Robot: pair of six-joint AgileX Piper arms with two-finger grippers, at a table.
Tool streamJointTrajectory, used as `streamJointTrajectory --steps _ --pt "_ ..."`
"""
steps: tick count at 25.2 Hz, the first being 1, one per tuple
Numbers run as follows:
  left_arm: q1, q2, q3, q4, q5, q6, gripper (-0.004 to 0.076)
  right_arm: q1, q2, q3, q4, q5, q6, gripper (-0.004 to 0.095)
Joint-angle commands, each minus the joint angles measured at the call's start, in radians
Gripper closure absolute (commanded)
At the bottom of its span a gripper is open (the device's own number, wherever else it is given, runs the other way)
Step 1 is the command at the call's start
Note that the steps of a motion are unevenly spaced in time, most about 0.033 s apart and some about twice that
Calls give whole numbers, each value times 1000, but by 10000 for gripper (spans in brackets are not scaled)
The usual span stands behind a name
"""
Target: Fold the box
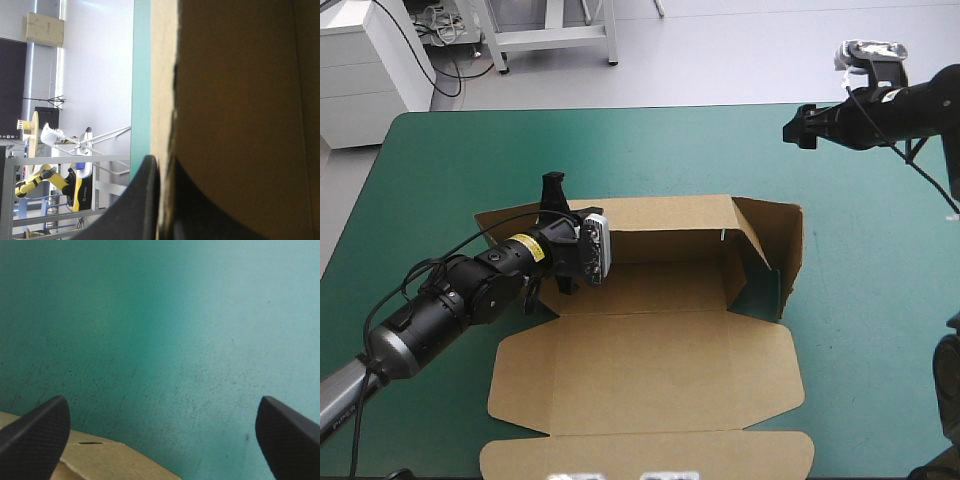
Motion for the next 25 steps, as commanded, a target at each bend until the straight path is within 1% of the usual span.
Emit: streamJointTrajectory --steps 1,4,12,19,23,25 --pt "-6 -16 -24 -36 -11 -17 732 -4 23 -40 61 -24 -2 -19" --pt "-6 -16 -24 -43 -11 -19 732 -1 90 -40 101 4 -5 -17" --pt "-6 -16 -24 -51 -9 -19 732 -1 96 99 89 9 -5 -18" --pt "-6 -16 -24 -51 0 -19 732 -1 23 283 102 9 -80 42" --pt "-6 -16 -24 -51 9 -19 732 -1 -54 384 105 -32 -112 84" --pt "-6 -16 -24 -51 15 -19 732 -1 -93 435 138 -62 -147 97"
